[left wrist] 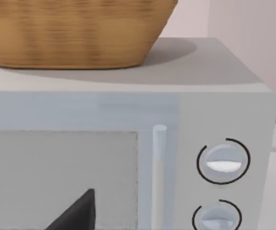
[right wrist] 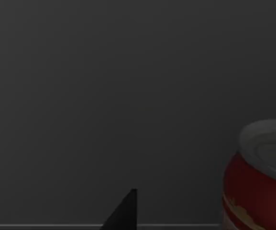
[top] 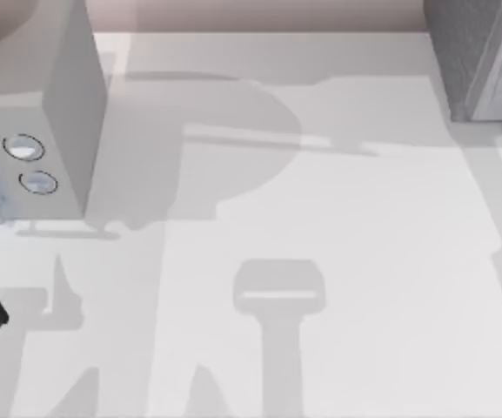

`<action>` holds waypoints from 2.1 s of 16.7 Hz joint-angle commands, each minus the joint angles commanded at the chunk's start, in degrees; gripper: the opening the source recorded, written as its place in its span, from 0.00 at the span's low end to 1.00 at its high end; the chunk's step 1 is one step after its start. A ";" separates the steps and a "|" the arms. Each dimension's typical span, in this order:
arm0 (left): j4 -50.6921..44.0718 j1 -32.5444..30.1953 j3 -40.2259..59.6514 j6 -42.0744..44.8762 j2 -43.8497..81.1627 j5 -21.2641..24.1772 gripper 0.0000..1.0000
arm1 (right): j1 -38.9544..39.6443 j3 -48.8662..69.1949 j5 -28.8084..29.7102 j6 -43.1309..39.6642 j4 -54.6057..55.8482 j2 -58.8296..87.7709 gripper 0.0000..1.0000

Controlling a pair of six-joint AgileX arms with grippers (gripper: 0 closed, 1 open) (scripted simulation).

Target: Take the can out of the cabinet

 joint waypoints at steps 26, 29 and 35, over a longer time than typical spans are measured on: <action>0.00 0.00 0.00 0.00 0.00 0.00 1.00 | 4.06 -5.83 3.71 0.03 -11.99 -18.02 0.00; 0.00 0.00 0.00 0.00 0.00 0.00 1.00 | 5.55 -8.01 5.04 0.01 -16.44 -24.48 0.00; 0.00 0.00 0.00 0.00 0.00 0.00 1.00 | 6.27 -9.08 5.71 0.02 -18.64 -27.69 0.00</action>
